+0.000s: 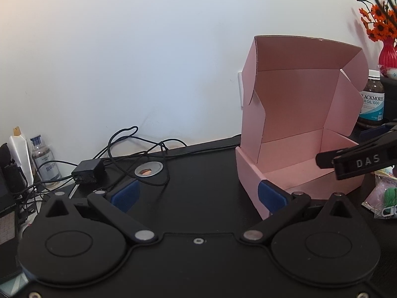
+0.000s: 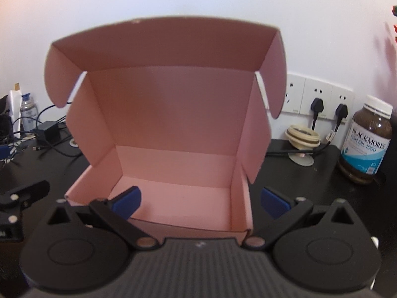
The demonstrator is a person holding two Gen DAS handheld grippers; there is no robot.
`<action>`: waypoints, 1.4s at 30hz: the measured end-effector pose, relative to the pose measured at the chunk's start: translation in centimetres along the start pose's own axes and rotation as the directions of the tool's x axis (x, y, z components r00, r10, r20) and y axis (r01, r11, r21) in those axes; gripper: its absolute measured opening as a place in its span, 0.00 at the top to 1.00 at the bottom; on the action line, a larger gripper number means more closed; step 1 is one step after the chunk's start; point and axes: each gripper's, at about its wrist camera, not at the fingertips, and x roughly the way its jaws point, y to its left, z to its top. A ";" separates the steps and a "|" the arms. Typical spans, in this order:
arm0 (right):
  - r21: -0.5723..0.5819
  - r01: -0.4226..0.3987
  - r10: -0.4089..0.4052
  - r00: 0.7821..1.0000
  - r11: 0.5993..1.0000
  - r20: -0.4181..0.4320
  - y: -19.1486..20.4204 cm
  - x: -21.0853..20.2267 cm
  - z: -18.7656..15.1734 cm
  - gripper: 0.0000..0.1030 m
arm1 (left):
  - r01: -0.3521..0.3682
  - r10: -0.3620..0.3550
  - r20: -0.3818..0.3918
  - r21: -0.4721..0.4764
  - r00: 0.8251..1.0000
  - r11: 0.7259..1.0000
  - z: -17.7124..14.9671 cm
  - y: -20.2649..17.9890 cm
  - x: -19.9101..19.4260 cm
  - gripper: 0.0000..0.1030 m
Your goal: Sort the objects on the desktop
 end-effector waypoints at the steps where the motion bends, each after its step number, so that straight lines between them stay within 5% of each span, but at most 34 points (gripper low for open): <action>1: 0.010 -0.003 0.003 1.000 1.000 -0.007 -0.1 0.3 0.0 0.01 | -0.001 0.001 0.003 0.000 1.000 1.000 0.0 0.0 -0.1 0.00; 11: 0.054 -0.018 0.022 0.996 0.998 -0.081 -0.2 2.1 0.1 0.01 | 0.015 -0.015 0.015 -0.015 1.000 1.000 0.1 0.3 -0.4 0.00; 42: -0.047 -0.119 0.114 0.989 0.992 -0.099 1.9 -1.0 -1.3 0.01 | 0.118 -0.119 -0.053 -0.035 0.991 0.992 -0.3 0.3 0.7 0.00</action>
